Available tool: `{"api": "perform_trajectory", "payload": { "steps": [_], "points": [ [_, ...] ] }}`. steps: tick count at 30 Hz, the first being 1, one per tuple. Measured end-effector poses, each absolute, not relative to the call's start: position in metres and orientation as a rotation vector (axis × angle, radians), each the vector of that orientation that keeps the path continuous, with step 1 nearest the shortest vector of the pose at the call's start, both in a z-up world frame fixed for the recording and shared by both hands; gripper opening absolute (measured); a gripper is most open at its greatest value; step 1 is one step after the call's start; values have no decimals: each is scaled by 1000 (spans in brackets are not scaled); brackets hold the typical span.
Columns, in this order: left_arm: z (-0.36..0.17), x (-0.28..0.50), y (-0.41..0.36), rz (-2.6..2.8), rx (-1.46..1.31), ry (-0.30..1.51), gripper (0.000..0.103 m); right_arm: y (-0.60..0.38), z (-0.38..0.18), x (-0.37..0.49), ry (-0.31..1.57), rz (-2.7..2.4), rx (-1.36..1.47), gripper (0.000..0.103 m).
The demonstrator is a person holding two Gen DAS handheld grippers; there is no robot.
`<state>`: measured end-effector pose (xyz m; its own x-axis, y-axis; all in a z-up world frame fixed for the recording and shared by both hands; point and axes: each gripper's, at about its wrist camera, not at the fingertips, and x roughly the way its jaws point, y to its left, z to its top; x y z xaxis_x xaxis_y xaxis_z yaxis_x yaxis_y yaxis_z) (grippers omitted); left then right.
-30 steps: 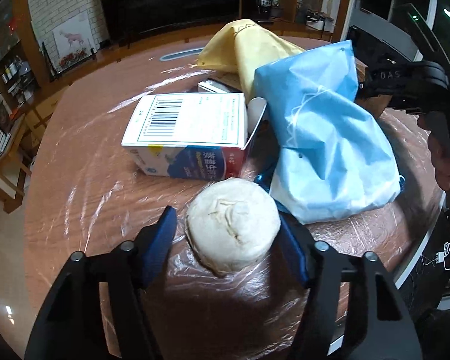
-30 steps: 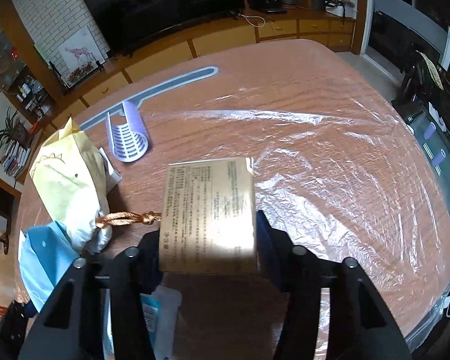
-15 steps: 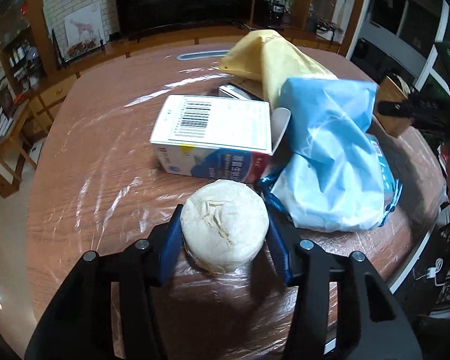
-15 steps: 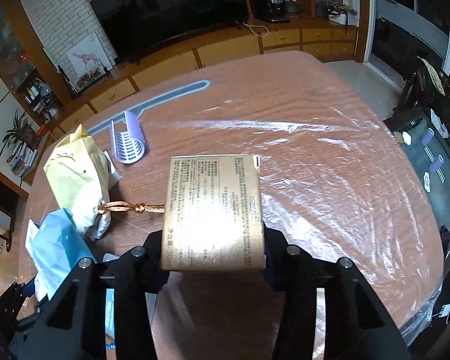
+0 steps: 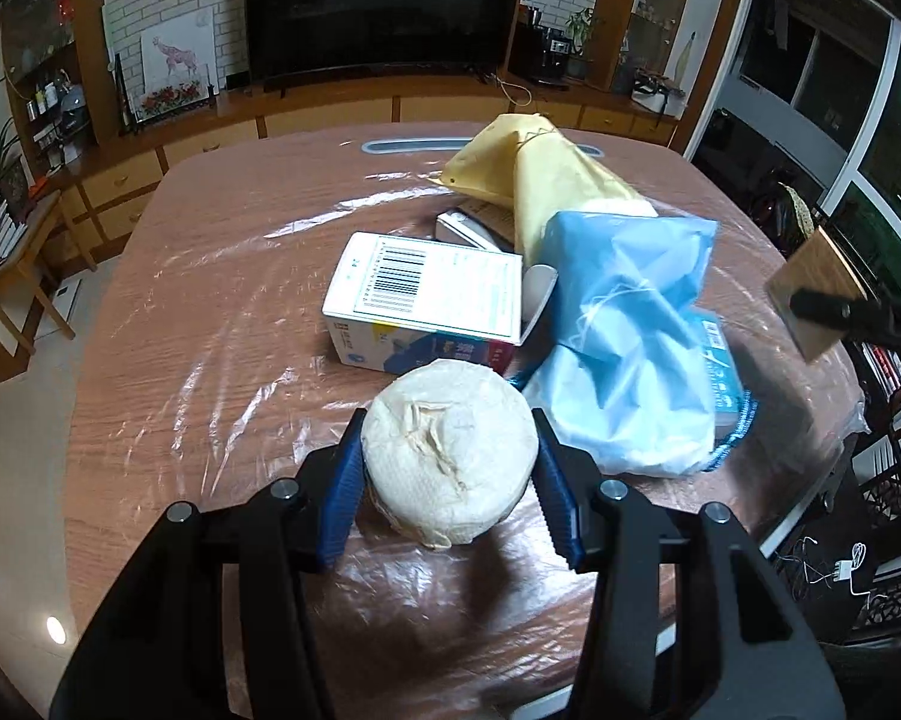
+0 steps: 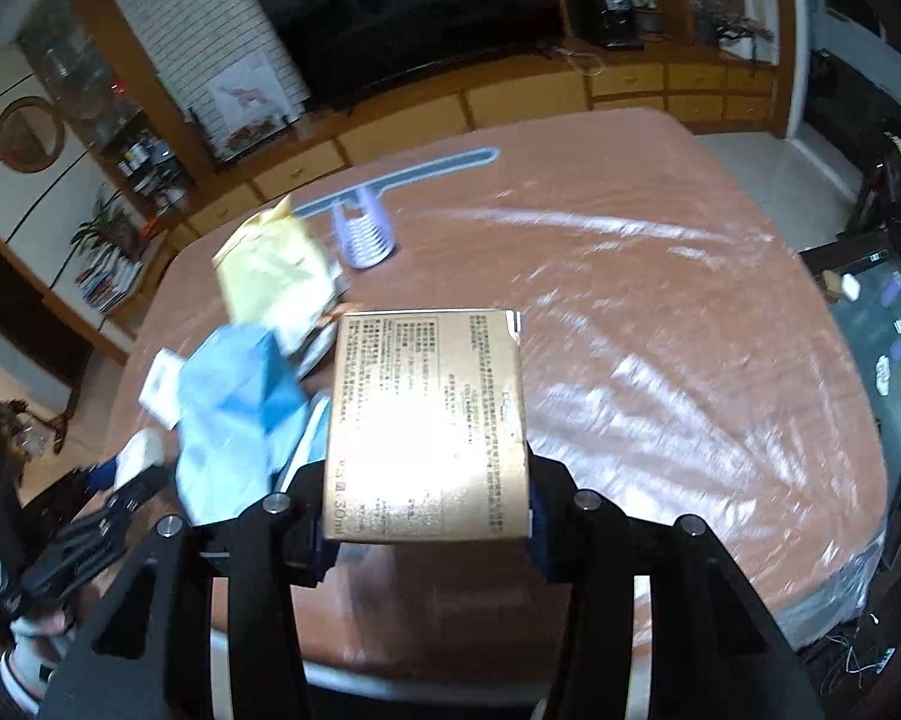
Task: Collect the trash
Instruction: 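Carry the paper ball and cardboard box over the black bin with both tools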
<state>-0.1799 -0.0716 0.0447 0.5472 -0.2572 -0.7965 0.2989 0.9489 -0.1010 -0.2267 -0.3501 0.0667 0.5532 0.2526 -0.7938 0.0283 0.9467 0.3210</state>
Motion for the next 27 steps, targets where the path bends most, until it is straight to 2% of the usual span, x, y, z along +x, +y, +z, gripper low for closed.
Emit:
{"api": "perform_trajectory", "payload": {
  "steps": [15,27],
  "points": [
    [62,-224,-94,-420,75,910,52,-319,71,-283,996,318,262,46],
    [56,-265,-121,-526,113,947,52,-315,67,-317,1029,363,222,46]
  ]
}}
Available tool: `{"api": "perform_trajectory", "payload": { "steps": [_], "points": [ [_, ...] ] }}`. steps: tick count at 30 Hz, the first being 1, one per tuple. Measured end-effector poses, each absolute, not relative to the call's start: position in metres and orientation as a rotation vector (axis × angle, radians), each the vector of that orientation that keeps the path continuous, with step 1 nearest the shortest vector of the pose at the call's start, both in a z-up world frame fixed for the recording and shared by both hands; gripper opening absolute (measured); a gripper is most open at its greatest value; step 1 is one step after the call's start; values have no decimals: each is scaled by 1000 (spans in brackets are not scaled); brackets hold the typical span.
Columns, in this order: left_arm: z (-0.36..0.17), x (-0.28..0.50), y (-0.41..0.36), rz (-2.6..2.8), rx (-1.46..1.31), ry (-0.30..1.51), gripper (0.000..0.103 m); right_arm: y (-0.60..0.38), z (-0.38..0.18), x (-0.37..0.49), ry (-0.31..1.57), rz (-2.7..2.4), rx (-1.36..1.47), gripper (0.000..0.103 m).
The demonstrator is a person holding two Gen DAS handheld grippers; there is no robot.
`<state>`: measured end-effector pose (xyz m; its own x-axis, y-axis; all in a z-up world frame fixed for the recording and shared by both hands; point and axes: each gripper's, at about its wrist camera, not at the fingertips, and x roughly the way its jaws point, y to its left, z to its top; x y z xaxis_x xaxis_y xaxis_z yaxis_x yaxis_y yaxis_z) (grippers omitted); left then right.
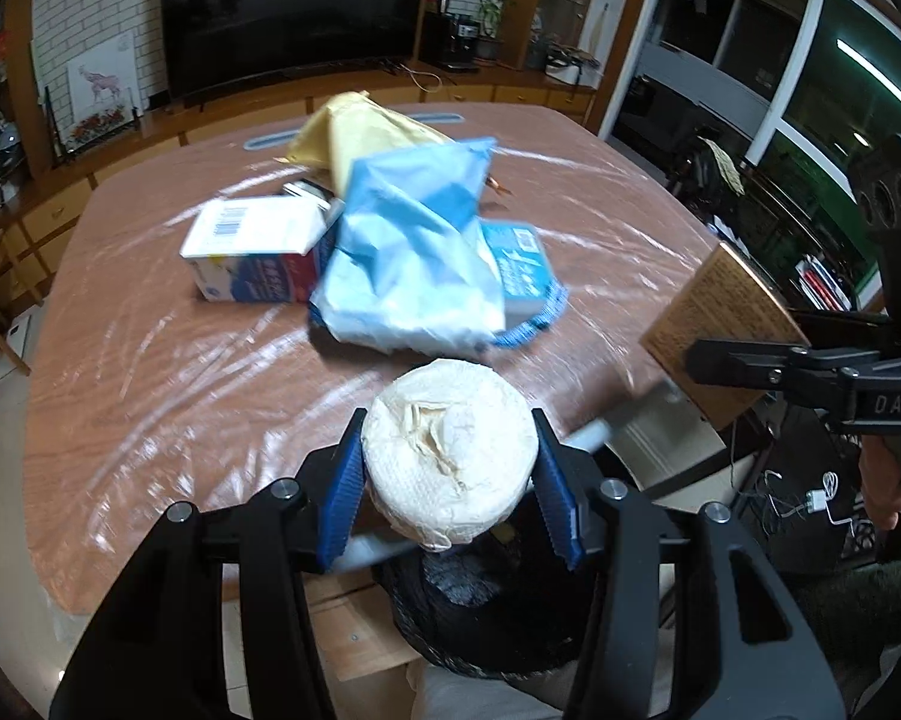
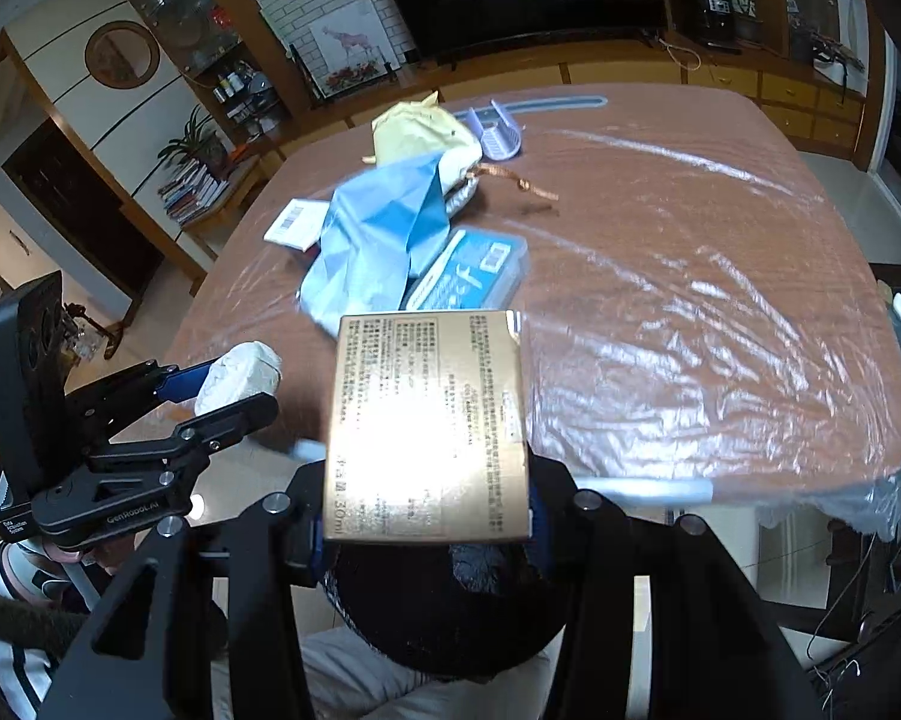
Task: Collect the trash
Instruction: 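Carry the paper ball and cardboard box over the black bin with both tools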
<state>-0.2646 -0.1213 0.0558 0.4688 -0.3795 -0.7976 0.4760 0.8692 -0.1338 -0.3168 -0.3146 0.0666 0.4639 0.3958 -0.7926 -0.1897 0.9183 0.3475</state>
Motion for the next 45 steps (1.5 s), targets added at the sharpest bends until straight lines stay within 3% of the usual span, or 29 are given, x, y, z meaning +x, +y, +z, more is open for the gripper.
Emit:
{"api": "perform_trajectory", "payload": {
  "steps": [23,45],
  "points": [
    [8,-317,-153,-632,289,1057,52,-305,15,-363,1183,420,135,46],
    [-52,-311,-154,-573,350,1160,52,-291,-42,-356,1272,405,33,46]
  ]
}}
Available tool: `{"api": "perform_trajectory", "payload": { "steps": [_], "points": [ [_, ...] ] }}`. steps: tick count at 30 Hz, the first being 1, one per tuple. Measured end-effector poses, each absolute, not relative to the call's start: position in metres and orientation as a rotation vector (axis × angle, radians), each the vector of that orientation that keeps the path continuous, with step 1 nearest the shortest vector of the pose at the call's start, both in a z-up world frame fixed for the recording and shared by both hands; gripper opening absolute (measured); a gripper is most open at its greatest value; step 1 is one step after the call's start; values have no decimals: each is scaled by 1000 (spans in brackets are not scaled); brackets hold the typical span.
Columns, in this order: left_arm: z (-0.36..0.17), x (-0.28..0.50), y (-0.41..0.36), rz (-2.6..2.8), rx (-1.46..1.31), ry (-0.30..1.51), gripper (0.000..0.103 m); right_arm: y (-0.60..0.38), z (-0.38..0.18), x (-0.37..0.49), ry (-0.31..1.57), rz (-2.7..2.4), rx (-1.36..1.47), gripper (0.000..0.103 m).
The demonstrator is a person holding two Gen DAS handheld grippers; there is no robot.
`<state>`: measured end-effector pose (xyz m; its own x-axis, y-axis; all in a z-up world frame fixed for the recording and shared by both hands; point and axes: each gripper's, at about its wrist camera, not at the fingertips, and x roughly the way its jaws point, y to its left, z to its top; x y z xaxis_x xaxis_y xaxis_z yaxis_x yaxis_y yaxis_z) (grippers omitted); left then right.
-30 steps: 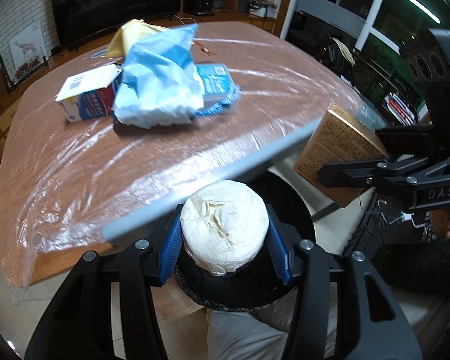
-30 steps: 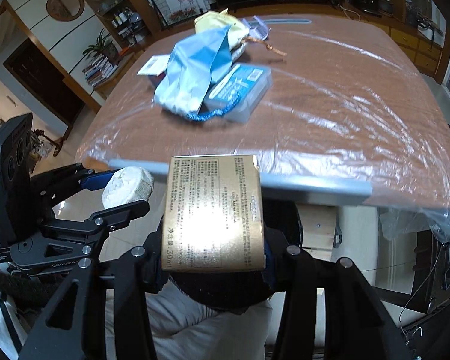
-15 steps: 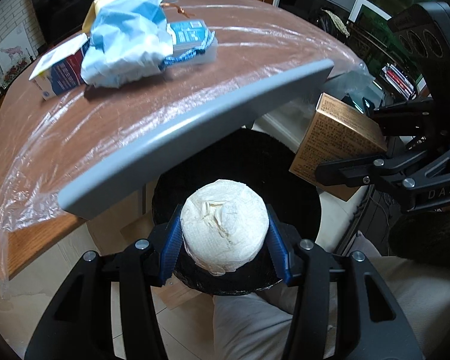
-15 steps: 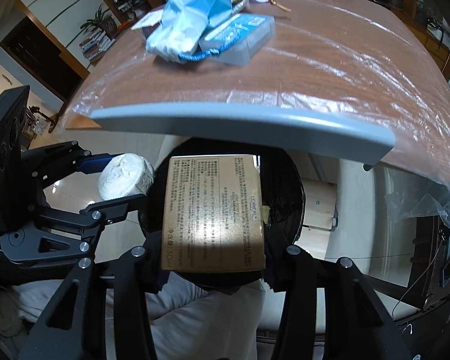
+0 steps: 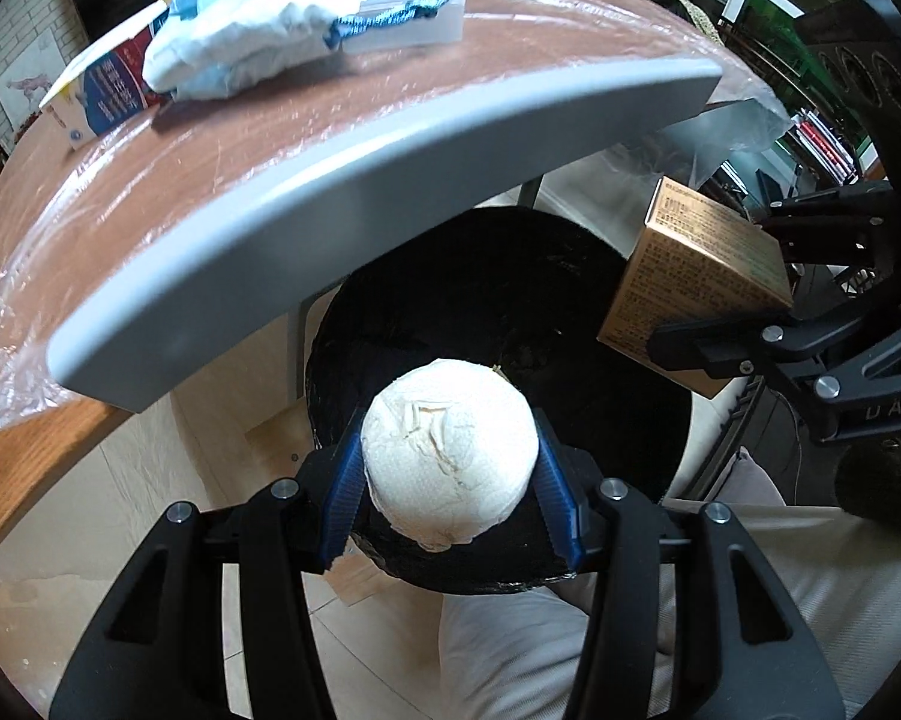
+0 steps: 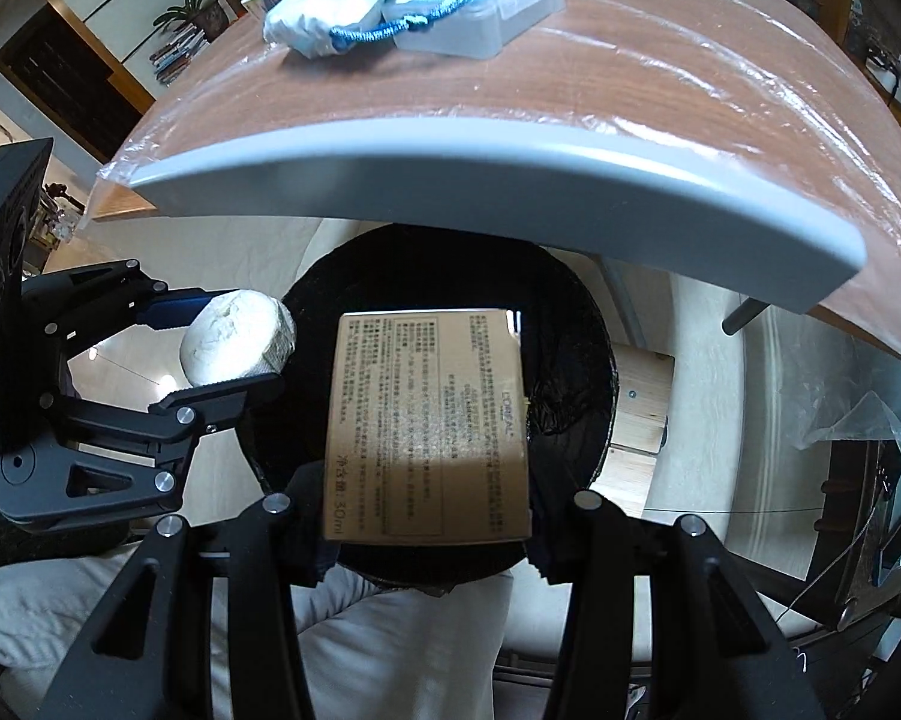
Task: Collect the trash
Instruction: 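Carry the paper ball and cardboard box over the black bin with both tools, then open both tools to drop the paper ball and box into the bin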
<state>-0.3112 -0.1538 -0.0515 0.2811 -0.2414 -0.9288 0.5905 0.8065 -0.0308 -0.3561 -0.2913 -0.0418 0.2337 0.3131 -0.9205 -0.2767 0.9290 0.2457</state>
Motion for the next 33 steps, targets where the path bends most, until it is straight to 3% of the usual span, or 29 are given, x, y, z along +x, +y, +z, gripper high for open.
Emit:
{"api": "perform_trajectory", "payload": {
  "steps": [33],
  "points": [
    [-107,-299,-178,-540,429,1228,53,-267,-88,-337,1341,380,-65,46]
  ]
}}
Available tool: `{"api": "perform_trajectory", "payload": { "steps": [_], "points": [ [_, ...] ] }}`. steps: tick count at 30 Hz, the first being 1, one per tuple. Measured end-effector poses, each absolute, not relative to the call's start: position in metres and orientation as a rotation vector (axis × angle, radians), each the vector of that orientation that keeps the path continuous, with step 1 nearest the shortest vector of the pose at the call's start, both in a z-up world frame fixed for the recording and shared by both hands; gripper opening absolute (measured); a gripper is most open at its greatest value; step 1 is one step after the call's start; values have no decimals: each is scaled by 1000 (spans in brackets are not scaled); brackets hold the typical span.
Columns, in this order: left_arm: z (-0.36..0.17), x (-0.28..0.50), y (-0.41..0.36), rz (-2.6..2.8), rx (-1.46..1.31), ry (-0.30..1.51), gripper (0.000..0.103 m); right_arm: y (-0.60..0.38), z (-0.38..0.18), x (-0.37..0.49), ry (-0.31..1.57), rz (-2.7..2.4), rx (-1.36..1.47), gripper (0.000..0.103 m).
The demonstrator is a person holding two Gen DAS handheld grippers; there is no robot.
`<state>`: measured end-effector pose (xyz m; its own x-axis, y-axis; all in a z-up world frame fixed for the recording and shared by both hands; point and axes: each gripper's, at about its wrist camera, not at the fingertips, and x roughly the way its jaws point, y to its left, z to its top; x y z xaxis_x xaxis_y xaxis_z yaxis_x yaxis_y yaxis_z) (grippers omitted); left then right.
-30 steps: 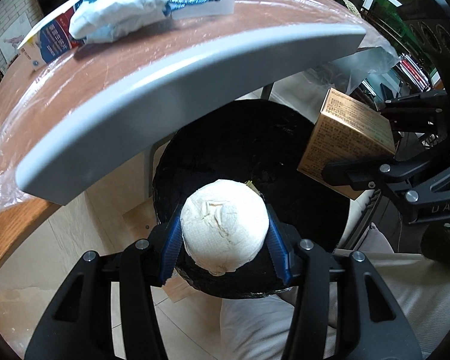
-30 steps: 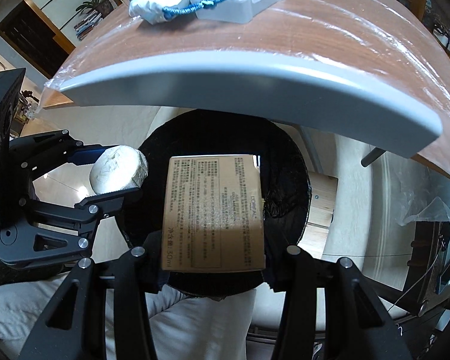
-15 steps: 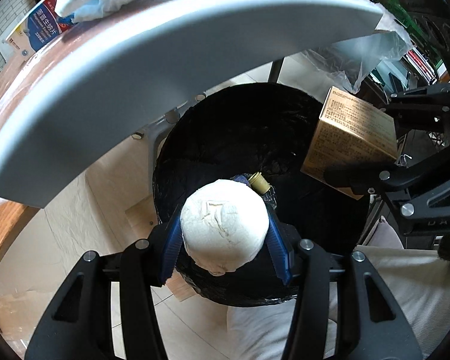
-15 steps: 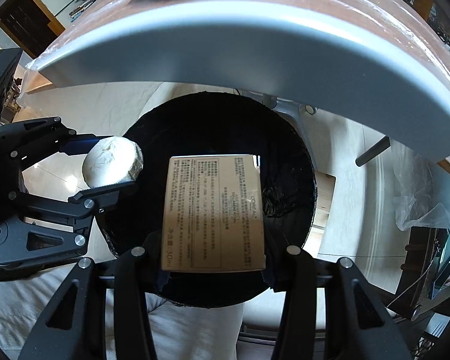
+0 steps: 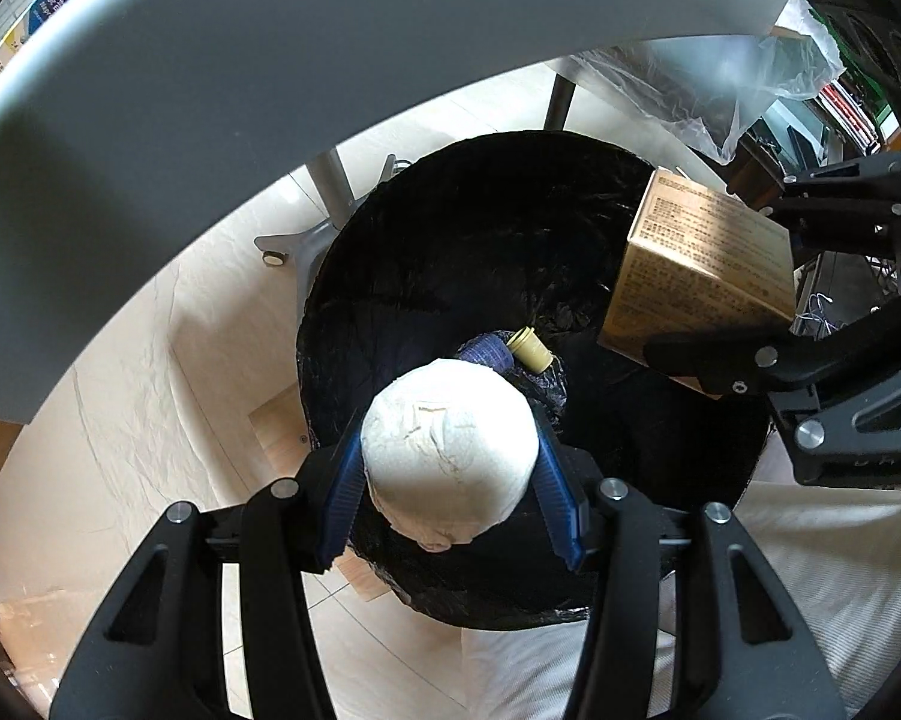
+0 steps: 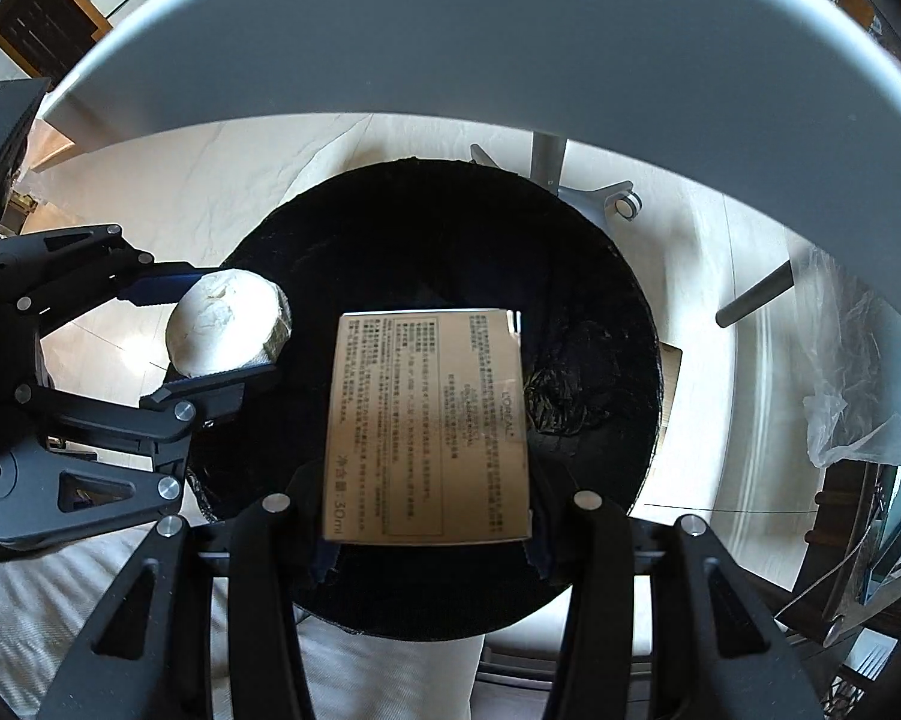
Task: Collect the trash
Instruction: 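Open both tools to drop the paper ball and box into the bin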
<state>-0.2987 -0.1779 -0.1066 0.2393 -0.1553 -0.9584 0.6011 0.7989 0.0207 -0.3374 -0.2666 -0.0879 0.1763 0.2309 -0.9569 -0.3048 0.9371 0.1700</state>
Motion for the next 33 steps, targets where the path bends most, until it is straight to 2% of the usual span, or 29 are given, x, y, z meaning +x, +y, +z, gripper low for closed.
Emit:
{"api": "perform_trajectory", "payload": {
  "steps": [33],
  "points": [
    [-111,-297,-184,-546,477,1201,53,-267,-102,-336,1360,347,-91,46]
  ]
}}
